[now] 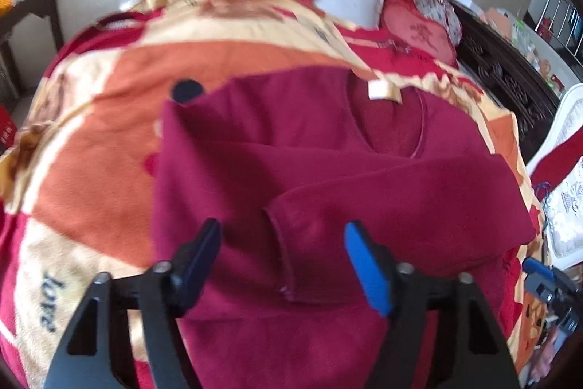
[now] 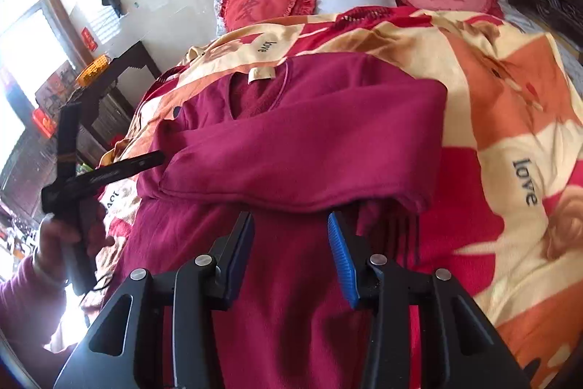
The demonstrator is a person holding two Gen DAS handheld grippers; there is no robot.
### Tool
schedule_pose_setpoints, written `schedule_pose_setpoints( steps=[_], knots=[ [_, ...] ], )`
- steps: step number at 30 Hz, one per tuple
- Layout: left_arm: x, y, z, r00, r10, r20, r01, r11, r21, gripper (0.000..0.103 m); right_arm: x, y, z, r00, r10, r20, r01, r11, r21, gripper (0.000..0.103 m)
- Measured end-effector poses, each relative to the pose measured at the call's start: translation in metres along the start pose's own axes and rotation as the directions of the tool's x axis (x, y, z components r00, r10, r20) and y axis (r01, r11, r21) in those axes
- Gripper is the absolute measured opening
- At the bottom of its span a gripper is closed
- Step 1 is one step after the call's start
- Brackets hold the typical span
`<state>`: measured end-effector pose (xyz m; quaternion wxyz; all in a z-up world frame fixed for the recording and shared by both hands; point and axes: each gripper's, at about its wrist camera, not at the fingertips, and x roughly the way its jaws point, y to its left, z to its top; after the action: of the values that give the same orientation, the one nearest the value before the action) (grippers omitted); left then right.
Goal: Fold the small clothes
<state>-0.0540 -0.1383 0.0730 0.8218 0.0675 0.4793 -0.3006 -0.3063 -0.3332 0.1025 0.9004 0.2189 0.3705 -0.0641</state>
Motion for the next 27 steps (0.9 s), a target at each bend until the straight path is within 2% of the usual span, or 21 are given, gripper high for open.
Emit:
schedule_pose_setpoints(
  steps=[3, 7, 8, 9, 10, 11, 16, 17, 19, 21, 24, 27],
  knots=[
    [0.013, -0.009, -0.002, 0.998, -0.02, -0.055, 0.021, 1.0, 0.019, 0.06, -0.002, -0.005, -0.008, 1.0, 0.009, -0.003, -0.009, 1.0, 0.022, 0.025],
    [0.02, -0.017, -0.012, 0.996, -0.003, -0.086, 0.007, 0.999, 0.043, 0.06, -0.004, -0.013, -0.015, 1.0, 0.02, 0.001, -0.02, 0.998, 0.056, 0.025],
    [0.02, -0.02, -0.012, 0.996, 0.004, -0.084, 0.0, 0.999, 0.05, 0.052, -0.003, -0.015, -0.016, 1.0, 0.02, 0.002, -0.02, 0.998, 0.067, 0.025],
    [0.02, -0.021, -0.012, 0.997, -0.002, -0.083, 0.006, 0.999, 0.054, 0.027, -0.003, -0.016, -0.017, 1.0, 0.02, 0.002, -0.02, 0.997, 0.072, 0.025],
    [0.018, -0.022, -0.01, 0.996, -0.011, -0.086, 0.015, 0.999, 0.051, 0.016, -0.003, -0.017, -0.016, 1.0, 0.015, 0.005, -0.015, 0.997, 0.079, 0.025],
    [0.013, -0.022, -0.008, 0.996, -0.025, -0.082, 0.029, 0.998, 0.046, 0.013, -0.005, -0.019, -0.015, 1.0, 0.008, 0.012, -0.009, 0.996, 0.085, 0.025],
    [-0.033, -0.013, 0.016, 0.995, -0.088, 0.053, 0.087, 0.996, 0.032, 0.012, -0.024, -0.03, -0.006, 0.996, -0.03, 0.082, 0.02, 0.993, 0.115, 0.025],
    [-0.043, -0.007, 0.02, 0.993, -0.087, 0.082, 0.086, 0.996, 0.022, 0.012, -0.026, -0.032, -0.004, 0.995, -0.046, 0.088, 0.036, 0.992, 0.117, 0.025],
    [-0.054, 0.007, 0.028, 0.993, -0.037, 0.115, 0.038, 0.999, -0.002, 0.012, -0.027, -0.035, -0.003, 0.993, -0.082, 0.09, 0.071, 0.991, 0.115, 0.025],
    [-0.052, 0.021, 0.033, 0.994, 0.012, 0.111, -0.009, 0.999, -0.032, 0.011, -0.023, -0.036, -0.002, 0.989, -0.132, 0.069, 0.125, 0.988, 0.094, 0.031],
    [-0.041, 0.036, 0.03, 0.998, -0.004, 0.063, 0.009, 0.997, -0.075, 0.012, -0.006, -0.034, -0.002, 0.986, -0.167, 0.023, 0.165, 0.985, 0.054, 0.032],
    [-0.038, 0.036, 0.026, 0.999, 0.002, 0.054, 0.003, 0.997, -0.077, 0.012, 0.014, -0.032, 0.002, 0.982, -0.187, -0.022, 0.187, 0.982, 0.029, 0.032]
  ],
)
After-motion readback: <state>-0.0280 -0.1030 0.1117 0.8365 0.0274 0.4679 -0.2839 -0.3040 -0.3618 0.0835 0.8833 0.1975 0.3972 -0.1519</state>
